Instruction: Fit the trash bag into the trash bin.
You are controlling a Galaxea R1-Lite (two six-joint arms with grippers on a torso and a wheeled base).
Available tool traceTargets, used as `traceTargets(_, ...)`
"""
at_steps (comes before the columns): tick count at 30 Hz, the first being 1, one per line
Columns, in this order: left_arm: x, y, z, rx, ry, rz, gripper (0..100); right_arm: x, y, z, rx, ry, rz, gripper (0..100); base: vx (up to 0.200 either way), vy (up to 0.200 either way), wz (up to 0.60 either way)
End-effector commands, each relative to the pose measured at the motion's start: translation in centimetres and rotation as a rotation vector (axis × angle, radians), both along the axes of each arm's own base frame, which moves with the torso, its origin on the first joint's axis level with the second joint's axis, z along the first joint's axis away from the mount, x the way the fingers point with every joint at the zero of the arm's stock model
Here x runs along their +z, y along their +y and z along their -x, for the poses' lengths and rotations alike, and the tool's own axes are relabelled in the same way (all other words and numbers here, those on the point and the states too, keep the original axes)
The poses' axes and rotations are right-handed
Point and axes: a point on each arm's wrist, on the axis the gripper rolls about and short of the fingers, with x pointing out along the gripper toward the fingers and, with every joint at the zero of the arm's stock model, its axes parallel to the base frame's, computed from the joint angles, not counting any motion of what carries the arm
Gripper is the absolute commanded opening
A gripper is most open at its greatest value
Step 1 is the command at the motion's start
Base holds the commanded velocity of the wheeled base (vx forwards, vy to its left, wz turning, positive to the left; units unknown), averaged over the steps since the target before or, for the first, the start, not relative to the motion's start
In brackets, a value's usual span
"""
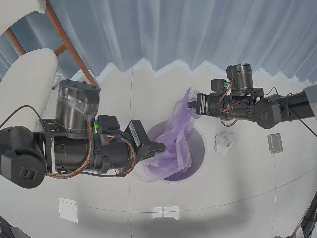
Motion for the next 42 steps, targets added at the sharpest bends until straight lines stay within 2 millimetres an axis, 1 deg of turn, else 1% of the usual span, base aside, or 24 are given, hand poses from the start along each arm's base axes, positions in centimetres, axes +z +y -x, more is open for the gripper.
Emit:
traceTargets(1, -1.6, -0.6, -1.3, 0.075, 0.036, -0.057, 0, -2.9, 0.0, -2.3, 0.01, 0.032, 0.032, 0, 0.0, 0.0, 0.0)
traceTargets(5, -2.8, -1.1, -2.0, 0.112, 0.049, -0.097, 0, -3.4, -0.9, -2.8, -0.01, 0.036, 0.043, 0, 0.0, 0.0, 0.0)
traceTargets(10, -3.5, -1.3, -2.6, 0.121, 0.067, -0.11, 0, -3.3, -1.4, -2.8, -0.029, 0.048, 0.033, 0, 0.0, 0.0, 0.0)
traceTargets(11, -3.7, -1.4, -2.8, 0.121, 0.07, -0.111, 0, -3.5, -1.4, -2.7, -0.033, 0.063, 0.03, 100, 0.0, 0.0, 0.0)
traceTargets(13, -3.8, -1.6, -3.2, 0.129, 0.061, -0.104, 0, -3.3, -1.6, -2.3, -0.053, 0.093, -0.001, 100, 0.0, 0.0, 0.0)
traceTargets(14, -3.7, -1.6, -3.6, 0.136, 0.05, -0.091, 0, -2.6, -1.7, -1.9, -0.073, 0.117, -0.039, 100, 0.0, 0.0, 0.0)
traceTargets(15, -3.6, -1.7, -3.8, 0.143, 0.036, -0.077, 0, -1.5, -1.8, -1.2, -0.101, 0.153, -0.103, 100, 0.0, 0.0, 0.0)
traceTargets(16, -3.5, -1.7, -3.9, 0.143, 0.035, -0.076, 0, -1.3, -1.9, -1.1, -0.104, 0.158, -0.11, 100, 0.0, 0.0, 0.0)
traceTargets(17, -3.4, -1.7, -4.0, 0.144, 0.025, -0.068, 0, -0.3, -2.1, -0.1, -0.137, 0.207, -0.181, 100, 0.0, 0.0, 0.0)
traceTargets(18, -3.3, -1.7, -4.1, 0.147, 0.02, -0.065, 0, 0.0, -2.2, 0.4, -0.151, 0.233, -0.203, 100, 0.0, 0.0, 0.0)
traceTargets(19, -3.1, -1.6, -4.2, 0.153, 0.014, -0.06, 0, 0.1, -2.5, 1.2, -0.178, 0.278, -0.218, 100, 0.0, 0.0, 0.0)
traceTargets(20, -3.0, -1.6, -4.3, 0.159, 0.01, -0.058, 0, 0.0, -2.7, 1.5, -0.189, 0.294, -0.216, 100, 0.0, 0.0, 0.0)
traceTargets(22, -2.8, -1.4, -4.7, 0.173, 0.004, -0.053, 0, -0.7, -3.1, 2.9, -0.246, 0.343, -0.166, 100, 0.0, 0.0, 0.0)
traceTargets(23, -2.8, -1.2, -4.9, 0.18, 0.003, -0.052, 0, -1.3, -3.3, 3.4, -0.271, 0.359, -0.141, 100, 0.0, 0.0, 0.0)
traceTargets(25, -2.6, -0.9, -5.1, 0.193, -0.001, -0.046, 0, -1.5, -3.5, 3.8, -0.306, 0.357, -0.135, 100, 0.0, 0.0, 0.0)
traceTargets(26, -2.5, -0.8, -5.2, 0.198, -0.003, -0.044, 0, -1.1, -3.6, 3.9, -0.314, 0.339, -0.149, 100, 0.0, 0.0, 0.0)
traceTargets(29, -2.4, -0.5, -5.3, 0.207, -0.004, -0.043, 0, 1.2, -4.4, 4.9, -0.342, 0.325, -0.248, 100, 0.0, 0.0, 0.0)
traceTargets(31, -2.3, -0.3, -5.4, 0.214, -0.009, -0.039, 0, 1.7, -4.6, 5.5, -0.357, 0.343, -0.279, 100, 0.0, 0.0, 0.0)
traceTargets(34, -2.2, -0.3, -5.6, 0.217, -0.013, -0.038, 0, 0.7, -4.8, 6.7, -0.363, 0.394, -0.247, 100, 0.0, 0.0, 0.0)
traceTargets(35, -2.2, -0.3, -5.6, 0.22, -0.013, -0.039, 0, 0.2, -4.6, 7.4, -0.355, 0.415, -0.229, 100, 0.0, 0.0, 0.0)
traceTargets(37, -2.3, -0.3, -5.7, 0.22, -0.013, -0.041, 0, -0.5, -3.8, 8.6, -0.323, 0.44, -0.206, 100, 0.0, 0.0, 0.0)
traceTargets(41, -2.3, -0.4, -5.8, 0.216, -0.029, -0.034, 0, -1.6, -2.8, 9.8, -0.298, 0.463, -0.172, 100, 0.0, 0.0, 0.0)
traceTargets(42, -2.4, -0.5, -5.9, 0.216, -0.033, -0.032, 0, -1.9, -2.2, 10.2, -0.279, 0.462, -0.163, 100, 0.0, 0.0, 0.0)
